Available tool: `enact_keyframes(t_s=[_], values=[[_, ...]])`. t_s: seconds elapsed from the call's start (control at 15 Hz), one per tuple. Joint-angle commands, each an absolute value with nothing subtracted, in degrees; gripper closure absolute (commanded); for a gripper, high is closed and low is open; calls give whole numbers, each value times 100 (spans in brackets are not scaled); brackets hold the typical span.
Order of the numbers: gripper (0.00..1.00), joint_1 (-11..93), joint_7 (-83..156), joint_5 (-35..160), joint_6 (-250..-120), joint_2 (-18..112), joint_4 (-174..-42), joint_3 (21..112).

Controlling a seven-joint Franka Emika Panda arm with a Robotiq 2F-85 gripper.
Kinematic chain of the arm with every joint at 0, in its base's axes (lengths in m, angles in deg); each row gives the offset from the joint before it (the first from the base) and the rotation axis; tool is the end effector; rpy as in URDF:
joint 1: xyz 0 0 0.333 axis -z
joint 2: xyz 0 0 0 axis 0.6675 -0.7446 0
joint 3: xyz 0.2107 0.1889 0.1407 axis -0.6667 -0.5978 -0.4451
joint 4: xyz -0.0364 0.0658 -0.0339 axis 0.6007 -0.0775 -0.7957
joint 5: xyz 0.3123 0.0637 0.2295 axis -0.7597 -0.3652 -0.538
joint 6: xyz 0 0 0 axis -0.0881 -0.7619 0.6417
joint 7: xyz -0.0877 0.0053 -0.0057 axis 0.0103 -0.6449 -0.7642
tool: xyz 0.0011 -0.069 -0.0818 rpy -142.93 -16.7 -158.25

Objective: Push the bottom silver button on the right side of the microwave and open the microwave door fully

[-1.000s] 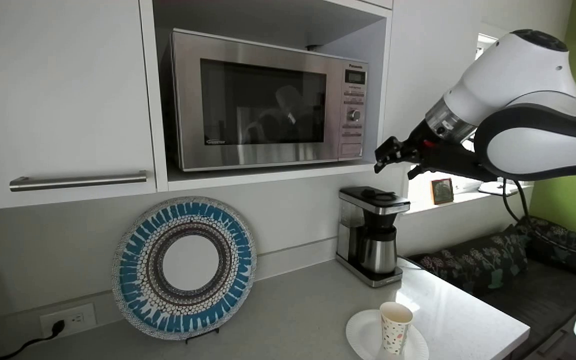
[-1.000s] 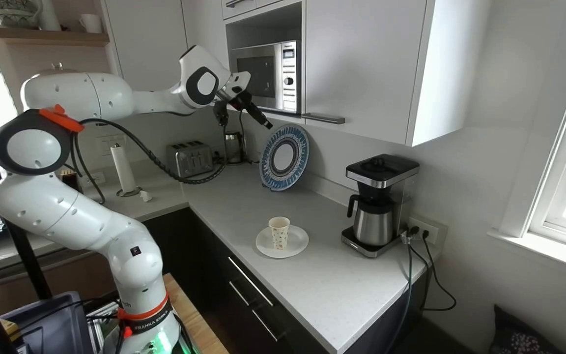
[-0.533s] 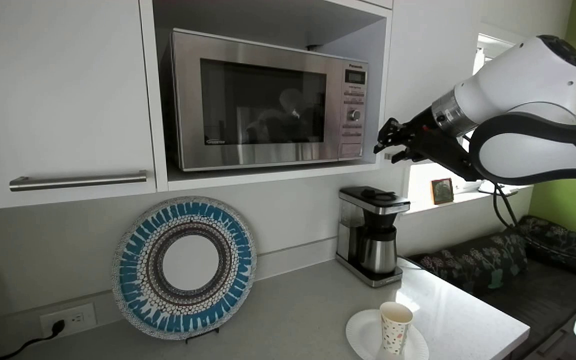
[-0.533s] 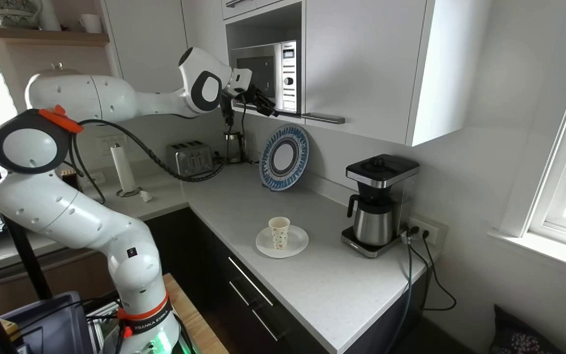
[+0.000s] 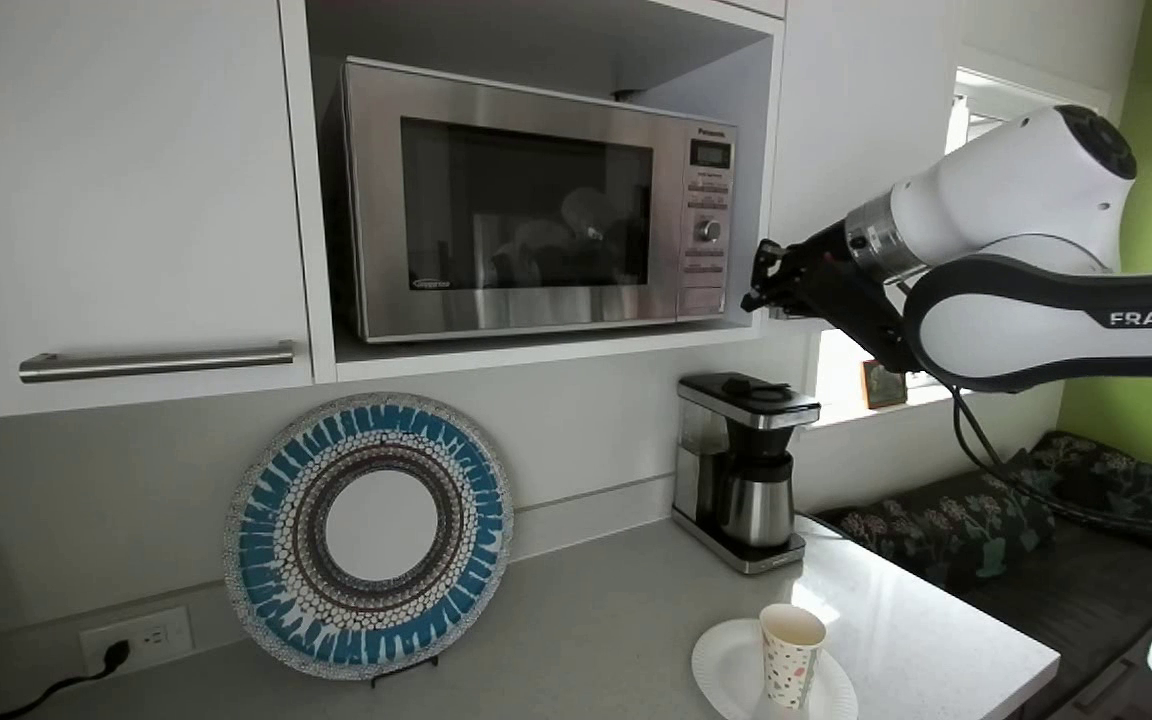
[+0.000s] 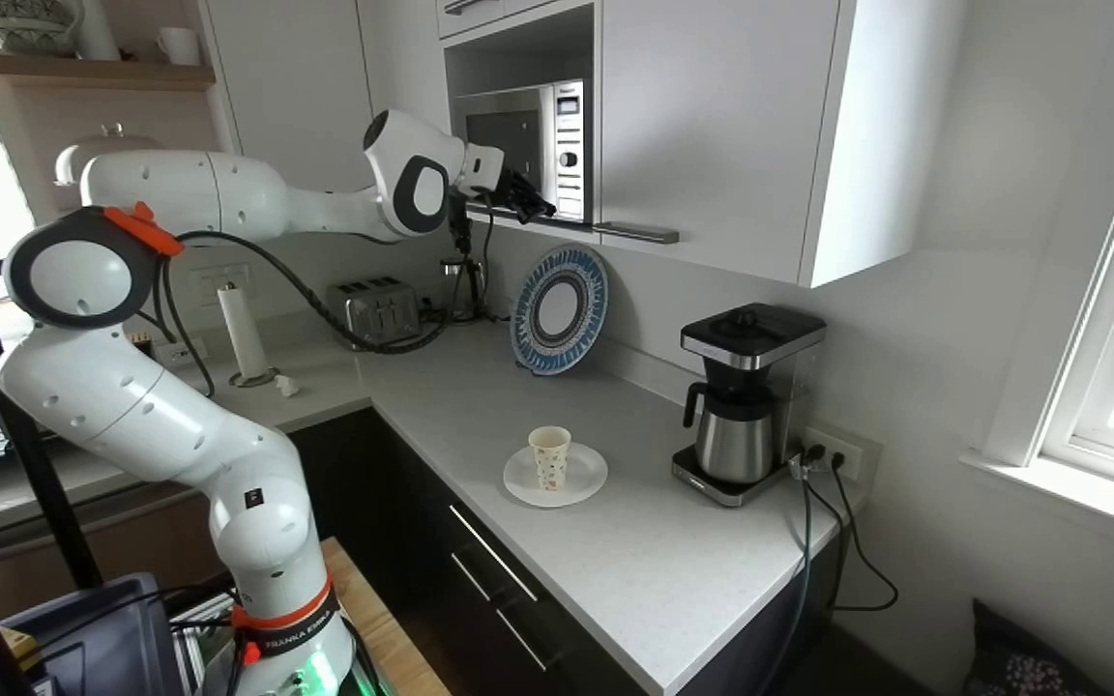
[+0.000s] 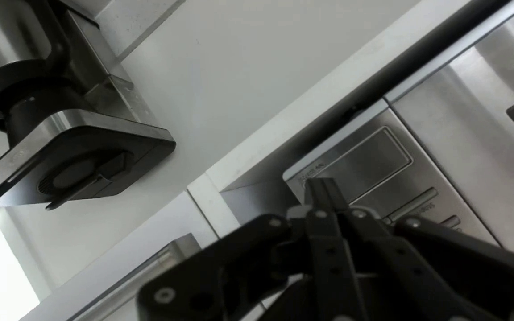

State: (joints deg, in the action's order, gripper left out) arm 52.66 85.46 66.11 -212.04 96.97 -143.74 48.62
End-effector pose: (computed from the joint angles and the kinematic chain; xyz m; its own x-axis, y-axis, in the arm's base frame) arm 0.4220 0.0655 0.7192 0.2642 -0.6368 0.7244 -0.3053 -0.7676 -0.5635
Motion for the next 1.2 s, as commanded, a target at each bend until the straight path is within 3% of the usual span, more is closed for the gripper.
enact_keyframes(t_s=[0.0, 1.13], values=[[100, 5471, 8718, 6429, -21556, 9504, -14391, 4653], [100, 5703, 9237, 6339, -21934, 9365, -14329, 4510]])
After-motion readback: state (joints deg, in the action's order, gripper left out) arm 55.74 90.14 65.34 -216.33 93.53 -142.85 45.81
